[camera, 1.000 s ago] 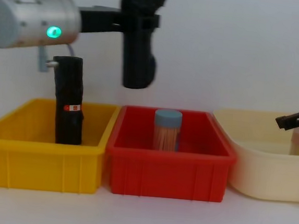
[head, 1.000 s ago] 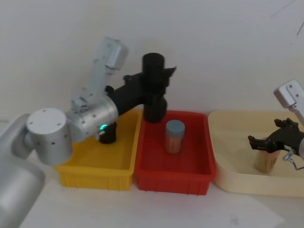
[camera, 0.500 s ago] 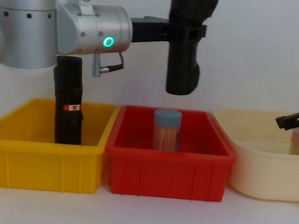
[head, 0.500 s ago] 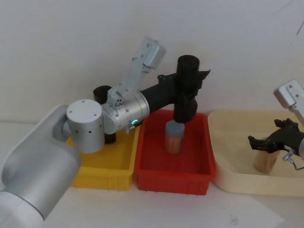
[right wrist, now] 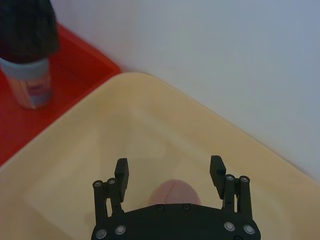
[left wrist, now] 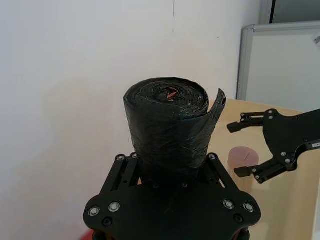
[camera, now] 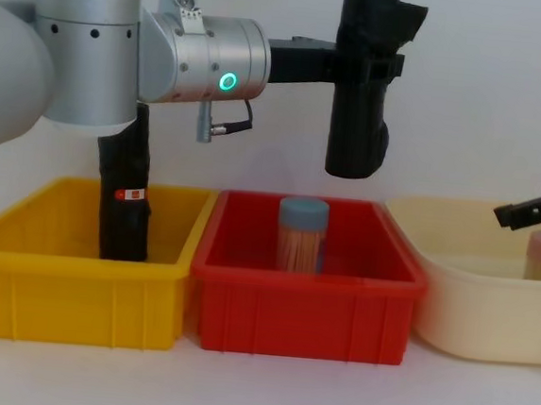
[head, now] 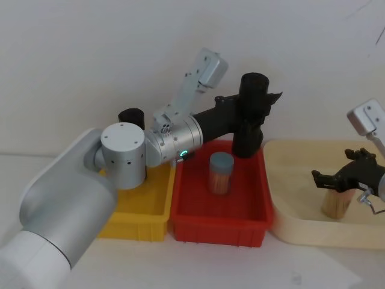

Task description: Pick up the garbage bag with the one hand and transfer it to the other hand.

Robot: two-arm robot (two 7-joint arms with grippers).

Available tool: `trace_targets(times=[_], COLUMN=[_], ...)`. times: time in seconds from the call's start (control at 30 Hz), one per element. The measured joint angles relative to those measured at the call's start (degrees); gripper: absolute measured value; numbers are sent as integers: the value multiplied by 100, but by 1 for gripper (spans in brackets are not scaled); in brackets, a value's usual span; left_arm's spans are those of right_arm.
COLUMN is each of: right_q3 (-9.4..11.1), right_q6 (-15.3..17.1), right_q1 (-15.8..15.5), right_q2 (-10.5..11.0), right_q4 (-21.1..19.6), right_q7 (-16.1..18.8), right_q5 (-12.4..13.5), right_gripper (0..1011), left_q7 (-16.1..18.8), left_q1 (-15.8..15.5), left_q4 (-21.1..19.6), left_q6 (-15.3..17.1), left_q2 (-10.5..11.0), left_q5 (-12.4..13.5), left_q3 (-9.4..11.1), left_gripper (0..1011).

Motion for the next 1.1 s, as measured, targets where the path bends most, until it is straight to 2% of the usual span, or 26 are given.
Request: trace_targets(times=[0.33, 0.6, 0.87, 1.1], right_q3=[103, 94, -54, -185], right_q6=[-243, -445, -587, -806], right_q1=[-46, -16, 194, 509], right_q2=[-13, -66, -225, -445], right_q4=[-127, -146, 233, 838], right_q7=[327, 760, 1166, 1437], right_q5=[308, 628, 845, 985], right_gripper=[999, 999, 999, 999], left_q7=[-41, -61, -70, -75], left_q1=[-76, -109, -126, -135], left_q4=[129, 186, 214, 227], left_q6=[-40, -60, -67, -73], left_q2=[-55, -81, -94, -99], left_q5=[9, 14, 17, 18], left_q3=[49, 72, 82, 87], left_gripper=[393, 392, 393, 392])
